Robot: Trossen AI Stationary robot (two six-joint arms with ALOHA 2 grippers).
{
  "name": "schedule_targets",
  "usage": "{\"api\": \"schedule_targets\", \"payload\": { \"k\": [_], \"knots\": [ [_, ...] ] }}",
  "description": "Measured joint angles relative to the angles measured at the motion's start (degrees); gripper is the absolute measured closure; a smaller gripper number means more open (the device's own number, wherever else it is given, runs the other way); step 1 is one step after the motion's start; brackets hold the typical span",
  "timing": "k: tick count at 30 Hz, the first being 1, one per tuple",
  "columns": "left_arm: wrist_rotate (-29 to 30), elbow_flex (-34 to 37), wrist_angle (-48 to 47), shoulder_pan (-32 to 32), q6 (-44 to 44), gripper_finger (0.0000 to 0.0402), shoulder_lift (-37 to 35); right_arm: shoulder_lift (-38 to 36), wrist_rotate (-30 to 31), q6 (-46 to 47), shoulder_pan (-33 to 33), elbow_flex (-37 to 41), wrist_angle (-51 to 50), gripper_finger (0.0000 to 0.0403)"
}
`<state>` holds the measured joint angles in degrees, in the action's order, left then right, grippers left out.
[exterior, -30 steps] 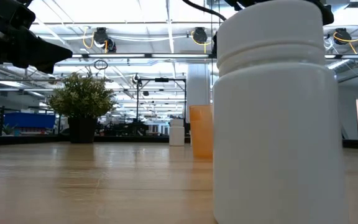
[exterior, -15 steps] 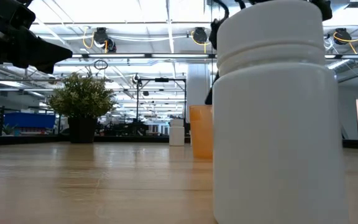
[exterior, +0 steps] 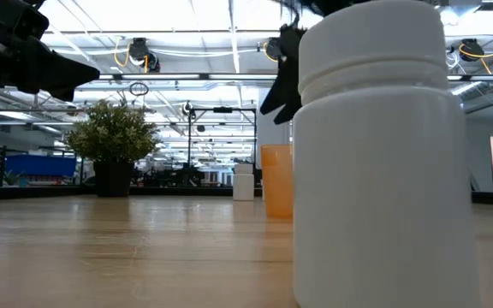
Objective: Pick and place pill bottles into a basket
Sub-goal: Put the white medicine bottle into the orange bin
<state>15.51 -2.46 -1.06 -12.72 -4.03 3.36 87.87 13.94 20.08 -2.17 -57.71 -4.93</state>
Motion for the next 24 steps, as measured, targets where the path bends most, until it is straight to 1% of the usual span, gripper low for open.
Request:
{"api": "schedule_targets", "payload": {
  "k": [2,5,12,15,18,21,24],
  "knots": [
    [0.0,0.0,0.0,0.0,0.0,0.0371,0.0,0.0,-2.9,-0.7,-3.5,0.0,0.1,0.0138],
    [0.0,0.0,0.0,0.0,0.0,0.0371,0.0,0.0,-4.0,-3.2,-7.6,-0.4,-0.6,0.0143],
    [0.0,0.0,0.0,0.0,0.0,0.0371,0.0,0.0,-9.3,-4.5,-15.1,-3.9,-6.6,0.0136],
    [0.0,0.0,0.0,0.0,0.0,0.0371,0.0,1.0,-9.8,-4.5,-16.6,-5.5,-8.0,0.0129],
    [0.0,0.0,0.0,0.0,0.0,0.0371,0.0,2.8,-12.9,-4.3,-17.9,-7.0,-8.8,0.0122],
    [0.0,0.0,-0.1,0.0,0.0,0.0371,0.0,6.1,-14.0,-4.8,-18.2,-9.1,-9.2,0.0118],
    [0.0,0.0,0.0,0.0,0.0,0.0371,0.0,10.0,-14.0,-5.7,-18.2,-12.1,-12.7,0.0117]
  ]
}}
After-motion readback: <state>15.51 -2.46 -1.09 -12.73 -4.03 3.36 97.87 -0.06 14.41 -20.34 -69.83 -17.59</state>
